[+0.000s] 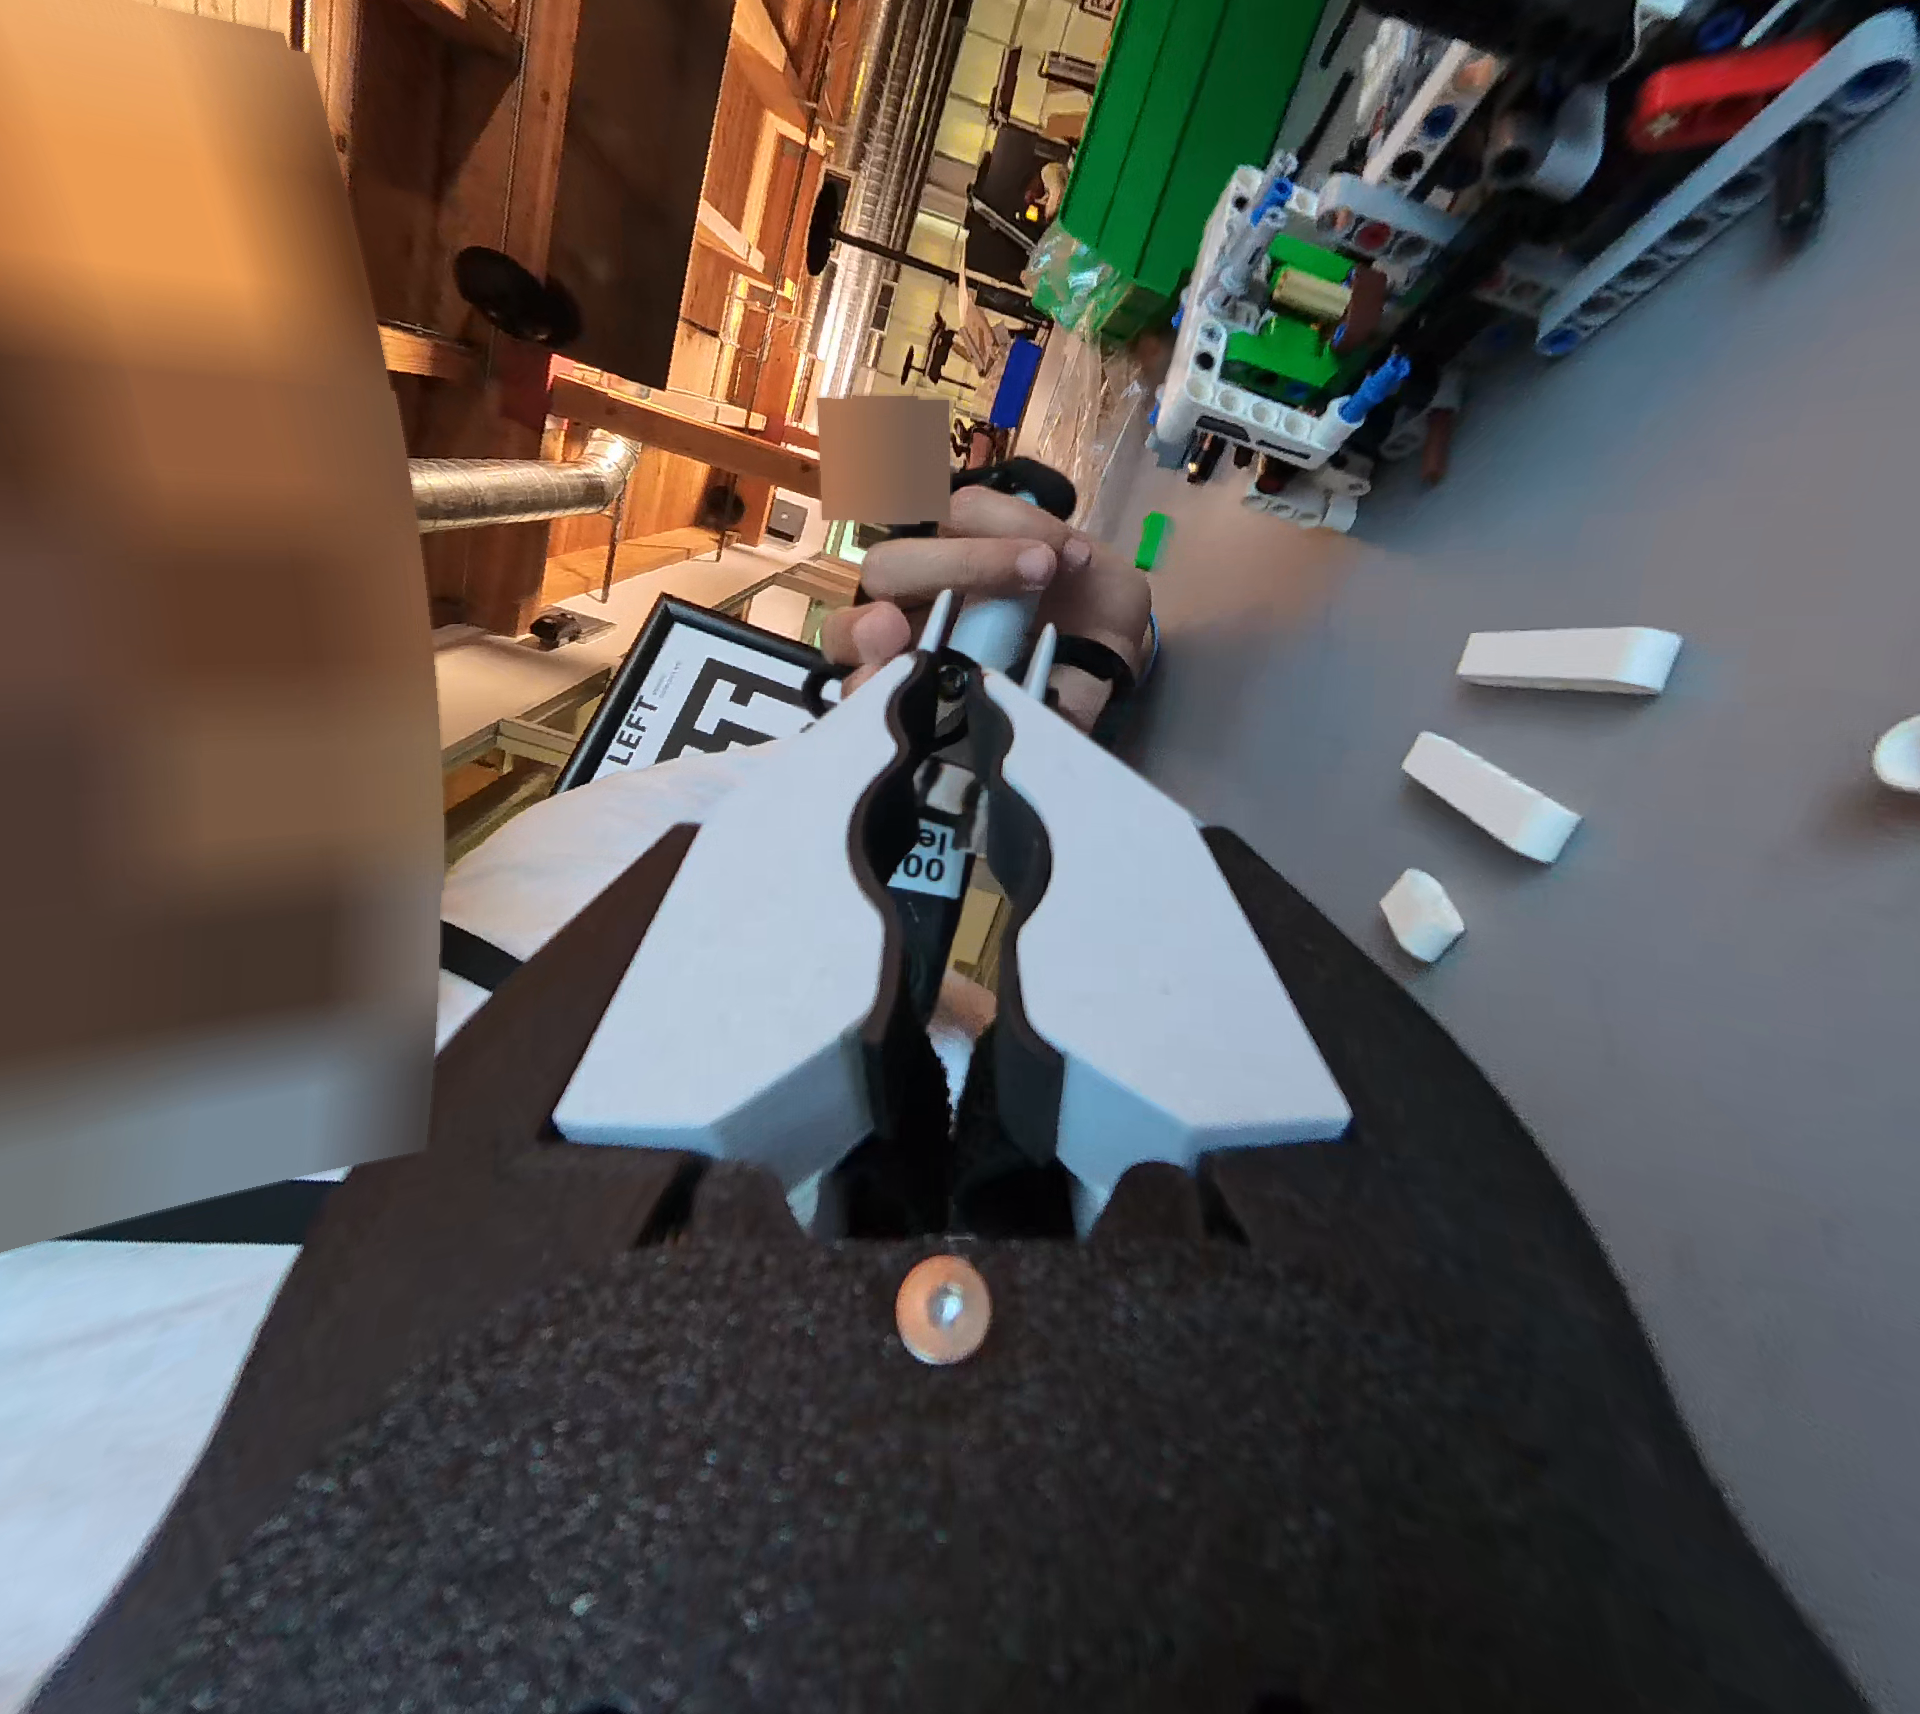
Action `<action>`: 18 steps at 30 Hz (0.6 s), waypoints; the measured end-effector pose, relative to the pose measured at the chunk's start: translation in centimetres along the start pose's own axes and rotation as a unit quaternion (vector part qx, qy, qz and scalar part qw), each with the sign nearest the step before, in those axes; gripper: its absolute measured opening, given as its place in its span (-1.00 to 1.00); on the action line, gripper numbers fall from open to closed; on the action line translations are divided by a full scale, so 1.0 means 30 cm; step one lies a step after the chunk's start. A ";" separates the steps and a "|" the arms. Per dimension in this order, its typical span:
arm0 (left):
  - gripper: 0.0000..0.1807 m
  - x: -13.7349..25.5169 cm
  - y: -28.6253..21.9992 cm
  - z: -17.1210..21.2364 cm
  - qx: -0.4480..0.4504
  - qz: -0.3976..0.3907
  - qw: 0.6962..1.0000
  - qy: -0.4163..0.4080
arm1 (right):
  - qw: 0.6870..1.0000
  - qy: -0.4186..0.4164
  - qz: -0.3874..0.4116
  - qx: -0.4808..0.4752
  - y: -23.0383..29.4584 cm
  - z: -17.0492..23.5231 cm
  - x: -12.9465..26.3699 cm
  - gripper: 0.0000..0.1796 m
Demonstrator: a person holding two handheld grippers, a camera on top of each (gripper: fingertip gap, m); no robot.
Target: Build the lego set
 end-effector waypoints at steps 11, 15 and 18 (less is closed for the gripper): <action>-0.96 -0.007 -0.018 -0.015 -0.035 -0.009 0.999 0.015 | 1.000 0.018 -0.018 0.017 -0.035 0.017 0.004 -0.96; -0.96 -0.002 -0.007 -0.015 -0.013 -0.007 1.000 0.000 | 0.998 0.013 -0.030 0.060 -0.028 0.015 0.008 -0.97; -0.96 0.003 0.000 -0.013 -0.007 -0.007 1.000 -0.005 | 0.996 0.017 -0.036 0.085 -0.023 0.011 0.007 -0.97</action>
Point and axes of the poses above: each gripper's, where its closed fingertips meet, x back along the fingers, z out of its underside, y = z × x across the jaws, the point moved 9 cm from there along x, back along the fingers, and after that the axes turned 10 degrees about z, right-handed, at the moved point
